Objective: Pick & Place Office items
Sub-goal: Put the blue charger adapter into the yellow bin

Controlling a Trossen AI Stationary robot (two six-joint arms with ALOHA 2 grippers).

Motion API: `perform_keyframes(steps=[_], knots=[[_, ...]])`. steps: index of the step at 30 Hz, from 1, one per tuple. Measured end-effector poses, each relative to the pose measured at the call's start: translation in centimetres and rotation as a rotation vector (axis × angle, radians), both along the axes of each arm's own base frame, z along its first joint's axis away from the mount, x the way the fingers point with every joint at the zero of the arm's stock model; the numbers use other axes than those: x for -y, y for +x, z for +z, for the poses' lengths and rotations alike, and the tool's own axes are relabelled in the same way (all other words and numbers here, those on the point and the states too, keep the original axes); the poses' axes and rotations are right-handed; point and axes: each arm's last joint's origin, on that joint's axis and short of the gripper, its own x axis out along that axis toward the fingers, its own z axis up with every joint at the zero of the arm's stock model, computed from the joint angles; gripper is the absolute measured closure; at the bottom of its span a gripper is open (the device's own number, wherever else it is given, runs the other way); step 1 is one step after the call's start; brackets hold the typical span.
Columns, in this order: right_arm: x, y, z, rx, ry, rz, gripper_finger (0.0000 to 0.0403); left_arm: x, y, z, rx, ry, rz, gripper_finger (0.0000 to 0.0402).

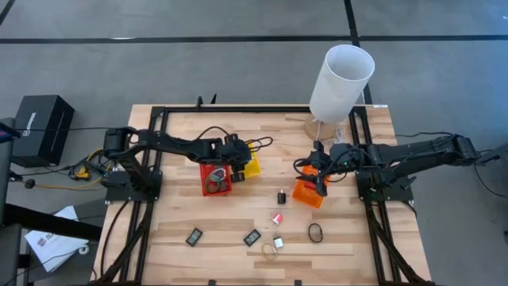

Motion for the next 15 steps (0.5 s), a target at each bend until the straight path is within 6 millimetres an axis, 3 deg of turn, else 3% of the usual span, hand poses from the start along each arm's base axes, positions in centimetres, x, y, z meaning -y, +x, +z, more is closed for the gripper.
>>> perform_keyframes(steps=[15], knots=[[0.01,-0.06,-0.24,-0.016,0.057,-0.035,0.0200,0.09,-0.56,-0.40,-0.071,-0.010,0.000,0.0238]])
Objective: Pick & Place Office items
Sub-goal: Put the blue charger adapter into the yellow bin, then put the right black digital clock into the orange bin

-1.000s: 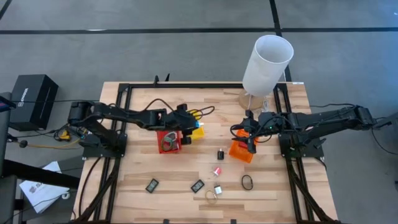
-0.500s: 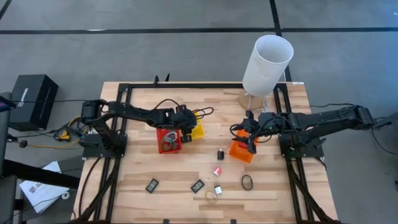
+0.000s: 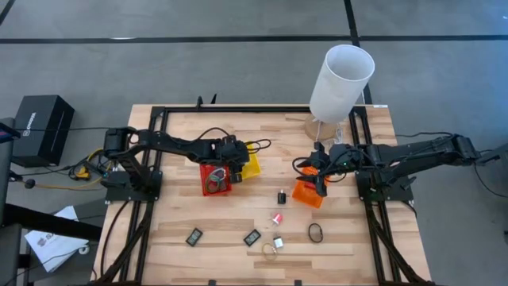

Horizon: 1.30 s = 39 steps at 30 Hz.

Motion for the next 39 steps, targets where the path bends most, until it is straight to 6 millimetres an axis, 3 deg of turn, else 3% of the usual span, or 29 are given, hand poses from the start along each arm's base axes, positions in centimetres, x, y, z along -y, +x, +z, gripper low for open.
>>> perform_keyframes(steps=[14,30,39], knots=[[0.0,0.0,0.0,-0.001,0.000,0.000,0.0200,0.2,-0.2,1.0,0.033,0.008,-0.005,0.0198],[0.0,0.0,0.0,-0.002,0.000,0.000,0.0200,3.8,-3.5,10.0,0.348,0.024,-0.115,0.0223],[0.0,0.0,0.0,-0.002,0.003,-0.002,0.0200,5.3,-4.6,11.6,0.446,-0.067,-0.075,0.0235]])
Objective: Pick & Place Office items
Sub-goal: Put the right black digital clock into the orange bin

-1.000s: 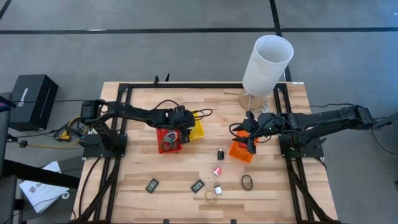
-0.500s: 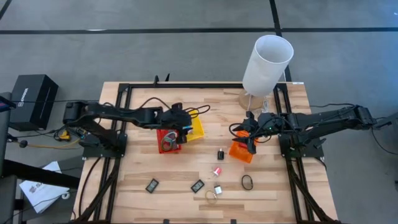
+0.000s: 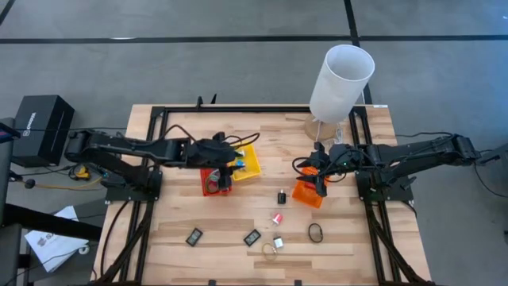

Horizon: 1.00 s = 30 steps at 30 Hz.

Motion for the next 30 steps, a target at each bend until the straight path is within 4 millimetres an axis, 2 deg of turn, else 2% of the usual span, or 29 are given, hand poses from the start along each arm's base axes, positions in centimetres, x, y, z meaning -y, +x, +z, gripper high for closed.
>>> perform_keyframes(steps=[8,15,17,23,30], knots=[[0.0,0.0,0.0,0.000,0.035,-0.022,0.0200,1.5,0.3,-0.4,0.024,-0.135,0.026,0.0246],[0.0,0.0,0.0,0.000,0.035,-0.022,0.0200,4.4,0.7,-1.4,0.011,-0.263,0.014,0.0256],[0.0,0.0,-0.1,-0.006,0.035,-0.022,0.0200,5.6,1.3,-1.7,0.037,-0.285,-0.013,0.0258],[0.0,0.0,-0.1,-0.008,0.035,-0.022,0.0200,9.1,2.8,-3.9,0.036,-0.280,-0.119,0.0260],[0.0,0.0,-0.1,-0.004,0.034,-0.023,0.0200,12.3,4.2,-7.2,0.008,-0.270,-0.194,0.0239]])
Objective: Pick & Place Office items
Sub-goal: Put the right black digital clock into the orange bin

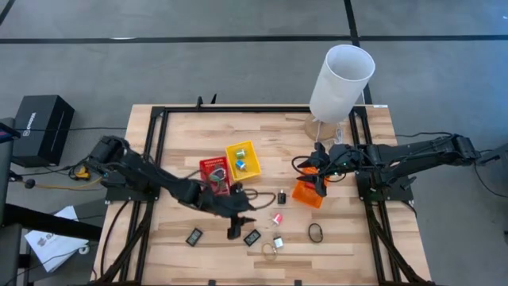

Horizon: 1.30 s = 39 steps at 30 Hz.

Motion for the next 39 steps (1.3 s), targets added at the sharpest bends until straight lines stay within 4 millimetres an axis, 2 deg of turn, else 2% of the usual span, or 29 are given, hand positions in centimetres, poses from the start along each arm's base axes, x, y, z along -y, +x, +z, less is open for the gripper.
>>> perform_keyframes(steps=[5,10,17,24,29,39], knots=[[0.0,0.0,0.0,0.000,0.000,0.000,0.0200,1.8,0.7,-2.3,0.000,-0.005,-0.015,0.0209],[0.0,0.0,0.0,0.006,0.000,0.000,0.0200,3.0,0.9,-3.6,-0.010,-0.022,-0.021,0.0174],[0.0,0.1,0.1,0.009,0.000,0.000,0.0200,4.7,0.8,-6.7,-0.038,-0.042,0.098,0.0133],[0.0,0.1,0.1,0.013,0.001,0.001,0.0200,6.4,0.2,-9.1,-0.039,-0.039,0.187,0.0112],[0.0,0.1,0.1,0.013,0.001,0.001,0.0200,6.9,-0.1,-9.7,-0.026,-0.019,0.227,0.0105],[0.0,0.1,0.1,0.013,0.000,0.000,0.0200,7.2,-0.3,-9.7,-0.012,-0.057,0.257,0.0098]])
